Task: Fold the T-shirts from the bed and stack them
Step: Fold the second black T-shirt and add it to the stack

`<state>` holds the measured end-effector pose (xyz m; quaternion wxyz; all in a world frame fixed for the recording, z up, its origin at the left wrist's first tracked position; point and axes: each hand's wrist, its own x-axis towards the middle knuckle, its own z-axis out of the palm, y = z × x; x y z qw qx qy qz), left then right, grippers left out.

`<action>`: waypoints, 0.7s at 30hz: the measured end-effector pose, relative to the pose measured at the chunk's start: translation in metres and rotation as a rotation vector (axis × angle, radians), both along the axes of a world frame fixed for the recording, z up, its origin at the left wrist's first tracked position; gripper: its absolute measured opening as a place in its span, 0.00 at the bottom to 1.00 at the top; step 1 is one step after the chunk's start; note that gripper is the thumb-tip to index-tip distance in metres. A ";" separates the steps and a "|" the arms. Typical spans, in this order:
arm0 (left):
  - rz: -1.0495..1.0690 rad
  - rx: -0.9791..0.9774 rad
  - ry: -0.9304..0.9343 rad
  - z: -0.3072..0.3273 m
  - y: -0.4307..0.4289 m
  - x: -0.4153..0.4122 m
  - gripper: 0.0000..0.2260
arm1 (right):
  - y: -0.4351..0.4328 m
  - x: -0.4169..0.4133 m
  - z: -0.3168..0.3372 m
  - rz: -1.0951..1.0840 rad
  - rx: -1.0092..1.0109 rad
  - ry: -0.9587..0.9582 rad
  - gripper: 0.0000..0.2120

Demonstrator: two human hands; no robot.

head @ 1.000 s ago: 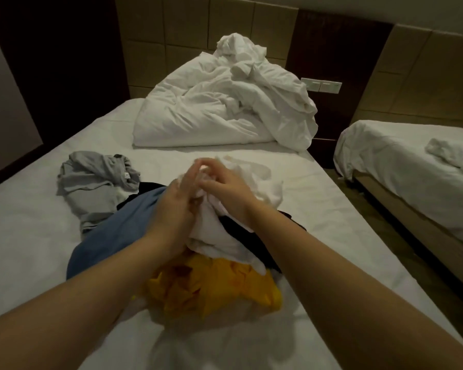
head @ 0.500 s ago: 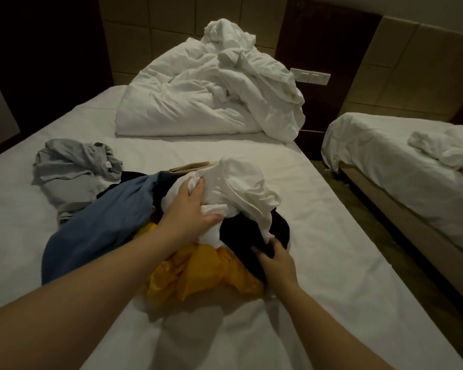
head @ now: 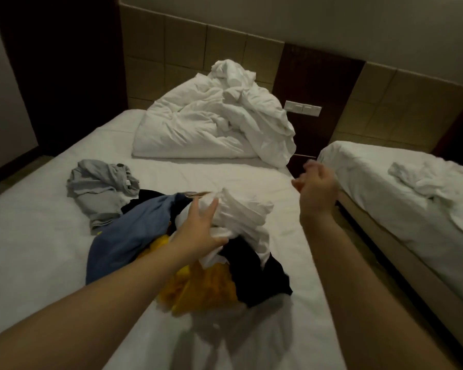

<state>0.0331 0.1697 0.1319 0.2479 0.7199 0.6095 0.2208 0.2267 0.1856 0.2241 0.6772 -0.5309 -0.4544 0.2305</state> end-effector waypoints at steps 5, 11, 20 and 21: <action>-0.093 0.096 -0.032 0.018 -0.046 -0.002 0.37 | -0.024 -0.012 -0.052 0.282 -0.533 -0.660 0.08; -0.044 0.073 0.048 -0.021 -0.062 -0.012 0.38 | -0.062 -0.029 -0.152 0.239 -0.686 -0.632 0.29; -0.036 0.056 0.079 -0.060 -0.053 -0.016 0.38 | -0.045 -0.032 -0.210 0.159 -1.013 -1.008 0.14; -0.028 0.057 0.073 -0.060 -0.053 -0.017 0.39 | -0.043 -0.031 -0.210 0.101 -0.978 -1.030 0.15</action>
